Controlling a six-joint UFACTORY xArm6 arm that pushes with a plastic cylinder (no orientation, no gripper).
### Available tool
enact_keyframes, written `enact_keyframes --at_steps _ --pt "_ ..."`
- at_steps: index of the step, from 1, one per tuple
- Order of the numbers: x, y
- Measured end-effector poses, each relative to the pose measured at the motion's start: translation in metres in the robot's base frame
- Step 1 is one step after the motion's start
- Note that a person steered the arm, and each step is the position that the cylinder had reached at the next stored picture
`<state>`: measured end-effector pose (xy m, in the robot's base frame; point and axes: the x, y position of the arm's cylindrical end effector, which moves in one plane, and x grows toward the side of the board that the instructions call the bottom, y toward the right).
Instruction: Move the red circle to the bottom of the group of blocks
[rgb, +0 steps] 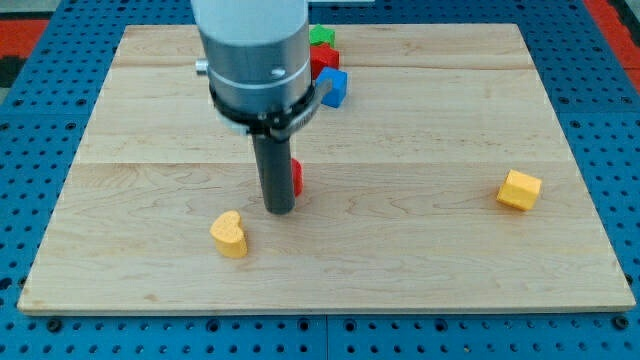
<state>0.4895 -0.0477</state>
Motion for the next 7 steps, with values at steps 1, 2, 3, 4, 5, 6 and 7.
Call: enact_keyframes --at_steps 1,2,3,4,5,6,7 --pt "-0.044 0.000" --pt "-0.074 0.015" --pt "-0.114 0.015" --pt "-0.124 0.031" --pt "-0.075 0.091" --pt "-0.069 0.206" --pt "-0.069 0.314"
